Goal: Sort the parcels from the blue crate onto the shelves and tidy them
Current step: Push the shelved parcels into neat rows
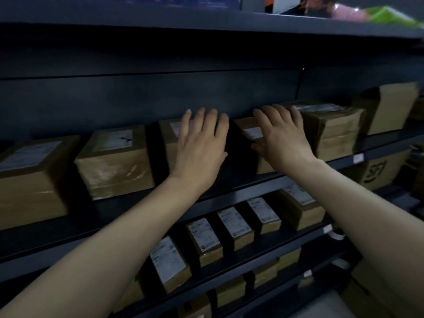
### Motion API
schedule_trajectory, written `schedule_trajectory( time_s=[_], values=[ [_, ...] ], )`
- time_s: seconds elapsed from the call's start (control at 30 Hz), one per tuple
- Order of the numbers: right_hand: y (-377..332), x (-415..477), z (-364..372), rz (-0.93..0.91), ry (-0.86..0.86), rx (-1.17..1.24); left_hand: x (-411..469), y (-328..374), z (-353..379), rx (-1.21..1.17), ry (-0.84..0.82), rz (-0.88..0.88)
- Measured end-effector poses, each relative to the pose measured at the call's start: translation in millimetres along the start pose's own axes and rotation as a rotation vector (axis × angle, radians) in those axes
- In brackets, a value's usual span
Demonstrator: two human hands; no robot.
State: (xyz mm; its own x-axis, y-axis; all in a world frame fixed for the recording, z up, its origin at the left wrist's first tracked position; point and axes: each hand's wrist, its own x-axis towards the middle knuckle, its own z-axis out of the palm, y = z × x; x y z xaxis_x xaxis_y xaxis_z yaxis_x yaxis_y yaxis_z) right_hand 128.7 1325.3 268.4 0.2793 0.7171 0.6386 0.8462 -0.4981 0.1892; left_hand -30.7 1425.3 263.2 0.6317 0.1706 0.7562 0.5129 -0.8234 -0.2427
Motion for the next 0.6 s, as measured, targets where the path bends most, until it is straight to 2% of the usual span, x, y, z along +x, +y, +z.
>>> schedule_trajectory(
  time_s=[0.27, 0.6],
  values=[
    [126, -15, 21, -0.037, 0.051, -0.032, 49, 107, 41, 0.010, -0.060, 0.005],
    [253, -21, 53, -0.187, -0.122, 0.037, 91, 190, 87, 0.155, -0.335, -0.092]
  ],
)
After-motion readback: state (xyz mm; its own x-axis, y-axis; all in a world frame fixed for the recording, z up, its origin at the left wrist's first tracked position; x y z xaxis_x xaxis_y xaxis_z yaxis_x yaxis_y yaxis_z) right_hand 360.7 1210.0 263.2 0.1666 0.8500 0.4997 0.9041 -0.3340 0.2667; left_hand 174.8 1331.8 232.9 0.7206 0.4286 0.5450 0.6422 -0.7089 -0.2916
